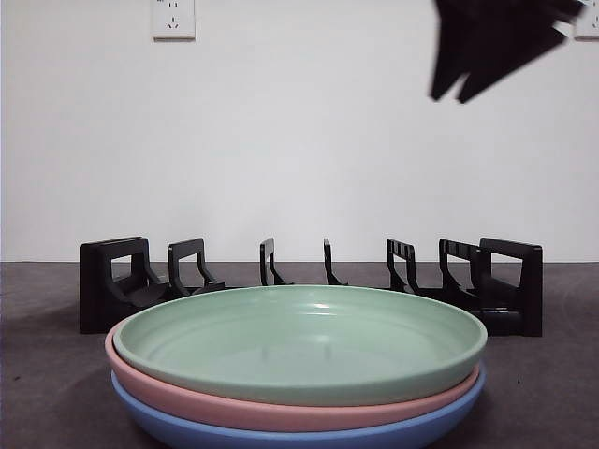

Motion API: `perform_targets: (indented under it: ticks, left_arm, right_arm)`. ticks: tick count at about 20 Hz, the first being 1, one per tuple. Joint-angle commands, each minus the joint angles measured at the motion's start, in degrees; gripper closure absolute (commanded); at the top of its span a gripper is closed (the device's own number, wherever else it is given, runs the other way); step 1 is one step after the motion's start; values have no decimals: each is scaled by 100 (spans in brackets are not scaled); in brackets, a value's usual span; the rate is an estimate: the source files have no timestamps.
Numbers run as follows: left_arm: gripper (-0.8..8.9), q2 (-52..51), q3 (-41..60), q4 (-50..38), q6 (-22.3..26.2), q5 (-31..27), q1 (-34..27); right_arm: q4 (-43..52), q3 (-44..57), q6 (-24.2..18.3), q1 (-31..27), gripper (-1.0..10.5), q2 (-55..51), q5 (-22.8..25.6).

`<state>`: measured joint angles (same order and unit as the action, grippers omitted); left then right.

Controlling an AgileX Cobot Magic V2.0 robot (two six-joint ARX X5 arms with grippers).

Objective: Place the plate

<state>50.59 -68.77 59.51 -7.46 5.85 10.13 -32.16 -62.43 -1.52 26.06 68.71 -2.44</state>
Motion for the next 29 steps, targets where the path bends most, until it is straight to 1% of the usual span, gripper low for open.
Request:
perform_targets:
  ticks: [1, 2, 3, 4, 5, 6, 7, 8, 10, 17, 20, 21, 22, 25, 26, 27, 29]
  left_arm:
    - [533, 33, -125, -52, 44, -9, 0]
    - [533, 33, -125, -57, 44, -9, 0]
    - [533, 33, -125, -46, 42, -9, 0]
    - [533, 33, -125, -37, 42, -9, 0]
    - [536, 33, -125, -52, 42, -9, 0]
    - [676, 33, -125, -59, 44, -2, 0]
    - [789, 33, -125, -35, 33, -2, 0]
    - [806, 33, -125, -61, 39, -2, 0]
    - [806, 26, -125, 11, 37, -2, 0]
    - [806, 48, -125, 2, 37, -2, 0]
    - [806, -33, -17, -164, 68, -55, -4]
    - [806, -177, 208, -382, 50, -57, -20]
    - [806, -415, 651, -872, 90, -57, -50]
    - [806, -1663, 2907, -3246, 105, -57, -273]
    - [806, -2109, 3576, -3873, 120, -57, -367]
    - [806, -2605, 4245, -4446, 219, -57, -479]
    - [806, -3407, 5202, -5198, 638, -57, -662]
  right_arm:
    - [269, -107, 39, -654, 749, 52, -750]
    - [323, -107, 48, -826, 687, 50, -1008]
    - [326, -107, 46, -944, 610, 50, -1156]
    - [323, -107, 48, -1012, 572, 50, -1158]
    - [306, -107, 48, -1019, 581, 50, -1141]
    - [343, -107, 48, -1016, 778, 50, -1147]
    - [391, -107, 9, -1014, 960, 50, -1143]
    - [409, -107, -2, -1012, 929, 50, -1163]
    - [299, -107, 0, -1003, 928, 42, -1425]
    - [308, -107, 0, -1003, 928, 42, -1408]
    - [310, -107, 0, -1003, 928, 42, -1405]
    - [313, -107, 0, -1003, 928, 42, -1405]
    - [315, -107, 0, -1003, 928, 42, -1408]
    - [315, -107, 0, -1003, 928, 42, -1408]
    - [315, -107, 0, -1003, 928, 42, -1408]
    - [317, -107, 0, -1003, 928, 42, -1408]
    - [317, -107, 0, -1003, 928, 42, -1408]
